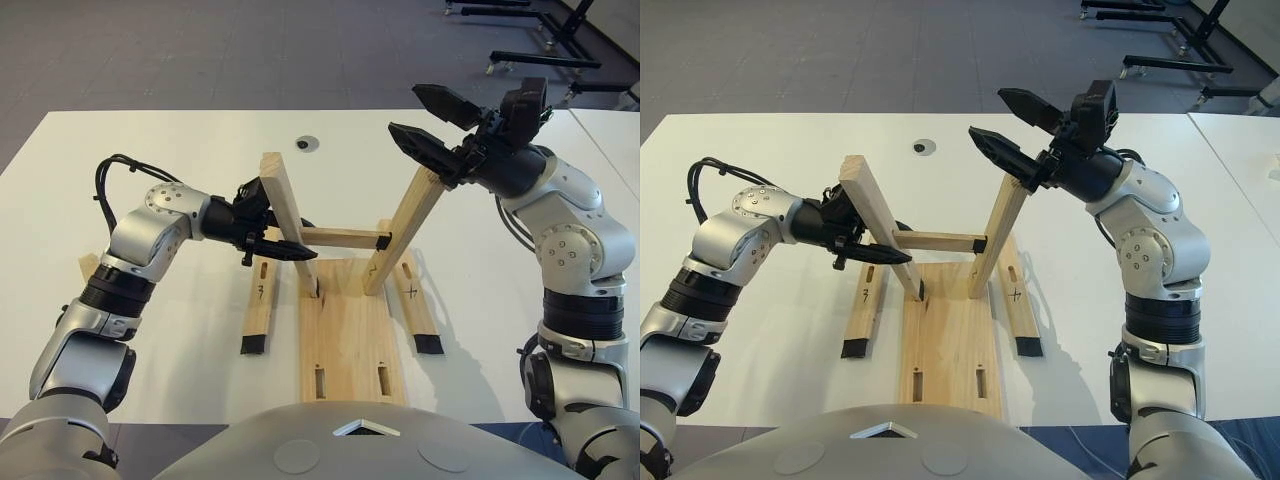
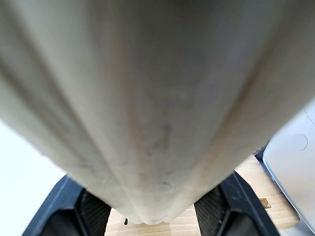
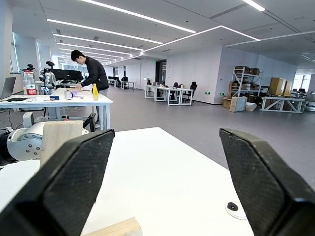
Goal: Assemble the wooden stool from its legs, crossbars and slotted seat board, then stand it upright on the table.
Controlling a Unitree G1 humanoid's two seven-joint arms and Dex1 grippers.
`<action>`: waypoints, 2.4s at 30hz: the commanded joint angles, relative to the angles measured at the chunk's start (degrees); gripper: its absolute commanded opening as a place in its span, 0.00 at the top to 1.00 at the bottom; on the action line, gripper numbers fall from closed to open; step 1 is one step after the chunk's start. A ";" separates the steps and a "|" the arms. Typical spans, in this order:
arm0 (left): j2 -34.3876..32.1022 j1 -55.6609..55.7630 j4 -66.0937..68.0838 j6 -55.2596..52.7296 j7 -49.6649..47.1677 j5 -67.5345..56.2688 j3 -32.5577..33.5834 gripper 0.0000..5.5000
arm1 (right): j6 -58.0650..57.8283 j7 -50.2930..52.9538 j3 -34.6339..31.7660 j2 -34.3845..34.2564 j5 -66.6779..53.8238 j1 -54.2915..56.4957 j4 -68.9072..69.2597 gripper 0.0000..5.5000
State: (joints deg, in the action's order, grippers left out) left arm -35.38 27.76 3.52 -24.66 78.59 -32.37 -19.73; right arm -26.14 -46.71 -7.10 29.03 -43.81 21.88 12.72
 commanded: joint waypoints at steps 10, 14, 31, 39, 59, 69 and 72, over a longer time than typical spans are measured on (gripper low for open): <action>0.92 -1.99 0.74 -6.60 2.49 12.35 -18.62 0.63 | -3.66 -1.05 10.29 -6.26 -0.90 1.27 4.92 0.29; 1.14 -2.27 1.48 -5.72 1.18 12.15 -17.50 0.63 | -3.26 -1.51 10.21 -6.00 -0.59 1.75 4.70 0.29; -0.78 -4.35 -0.21 -3.67 1.01 11.53 -16.13 0.63 | -3.84 -4.01 2.05 1.71 -3.49 9.25 6.03 0.29; -1.70 -4.46 -0.62 -3.22 0.53 11.60 -17.36 0.63 | -5.13 -5.02 -0.56 2.26 -6.16 16.14 3.62 0.29; -0.45 -2.79 0.32 -3.69 -1.15 11.48 -19.23 0.63 | 10.43 -37.37 27.65 6.71 23.15 32.37 -13.18 0.29; -0.66 -1.96 0.70 -3.51 -1.35 11.07 -20.13 0.63 | 16.65 -40.10 32.39 7.04 31.37 28.74 -16.54 0.29; -0.60 -2.09 1.31 -2.94 -1.30 11.30 -20.19 0.63 | 17.23 -40.70 33.01 7.07 32.71 28.20 -16.65 0.29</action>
State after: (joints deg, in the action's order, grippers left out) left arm -34.16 31.75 2.11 -22.00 74.46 -30.88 -28.53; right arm -10.27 -86.59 24.82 35.74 -13.14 51.22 -3.80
